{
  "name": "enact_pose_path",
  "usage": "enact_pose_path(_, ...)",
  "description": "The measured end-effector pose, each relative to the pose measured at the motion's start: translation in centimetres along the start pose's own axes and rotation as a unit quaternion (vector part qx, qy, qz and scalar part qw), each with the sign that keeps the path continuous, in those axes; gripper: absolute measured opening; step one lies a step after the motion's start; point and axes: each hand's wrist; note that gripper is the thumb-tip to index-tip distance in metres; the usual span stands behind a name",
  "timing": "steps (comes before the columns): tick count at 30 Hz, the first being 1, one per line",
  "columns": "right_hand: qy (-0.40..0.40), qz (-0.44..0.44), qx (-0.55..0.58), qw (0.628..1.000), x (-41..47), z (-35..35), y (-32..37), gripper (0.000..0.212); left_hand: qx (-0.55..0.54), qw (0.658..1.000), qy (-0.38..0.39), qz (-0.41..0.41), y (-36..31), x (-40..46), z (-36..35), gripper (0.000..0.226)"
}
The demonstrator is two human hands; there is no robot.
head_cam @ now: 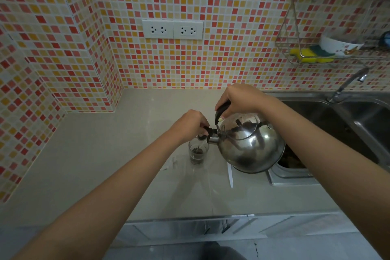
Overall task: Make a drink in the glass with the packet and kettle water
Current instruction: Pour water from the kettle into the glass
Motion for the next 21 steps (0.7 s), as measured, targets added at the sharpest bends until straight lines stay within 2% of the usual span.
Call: enact_pose_path(21, 0.005, 0.000, -0.007, 1.000, 0.14, -0.05, -0.32, 0.031, 0.003, 1.000, -0.002, 0.000, -0.22, -0.01, 0.02, 0.032)
Point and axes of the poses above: each hand's wrist, its own x-axis towards the middle knuckle, its own z-axis out of the back of the hand, y = z × x, and after that the axes turned 1 degree about -y, right-handed
